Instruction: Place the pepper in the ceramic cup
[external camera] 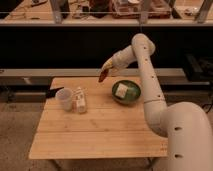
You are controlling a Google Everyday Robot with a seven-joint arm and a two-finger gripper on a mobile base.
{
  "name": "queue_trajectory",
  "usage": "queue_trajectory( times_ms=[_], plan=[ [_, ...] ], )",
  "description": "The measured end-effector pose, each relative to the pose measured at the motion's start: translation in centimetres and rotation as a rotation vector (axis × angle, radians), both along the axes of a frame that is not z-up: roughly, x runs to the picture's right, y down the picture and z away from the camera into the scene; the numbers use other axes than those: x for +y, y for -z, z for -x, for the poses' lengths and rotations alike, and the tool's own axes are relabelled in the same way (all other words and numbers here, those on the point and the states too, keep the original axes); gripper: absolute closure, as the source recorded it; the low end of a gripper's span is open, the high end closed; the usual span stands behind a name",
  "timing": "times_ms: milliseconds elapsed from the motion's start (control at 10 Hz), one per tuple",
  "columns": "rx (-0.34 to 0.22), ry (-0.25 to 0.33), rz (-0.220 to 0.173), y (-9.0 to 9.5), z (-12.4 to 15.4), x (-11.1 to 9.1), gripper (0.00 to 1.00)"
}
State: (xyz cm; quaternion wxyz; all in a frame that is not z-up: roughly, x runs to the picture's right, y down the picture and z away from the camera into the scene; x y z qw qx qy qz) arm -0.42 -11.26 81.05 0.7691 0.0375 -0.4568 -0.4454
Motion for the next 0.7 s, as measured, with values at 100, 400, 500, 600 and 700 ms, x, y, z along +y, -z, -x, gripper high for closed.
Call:
queue_trajectory(
  times_ms=[100,400,500,600,700],
  plan=[
    [-0.075,0.027,-0.014,2.1,2.4,0.0,0.91],
    [-0.254,0.144,-0.033,6.6,9.4,2.4,0.91],
    [-0.288,0.189,-0.044,7.4,11.2,3.6,0.91],
    [-0.302,0.223,-0.056,7.7,12.4,4.5,0.91],
    [-0.314,0.272,-0.071,7.8,14.2,5.8,0.91]
  ],
)
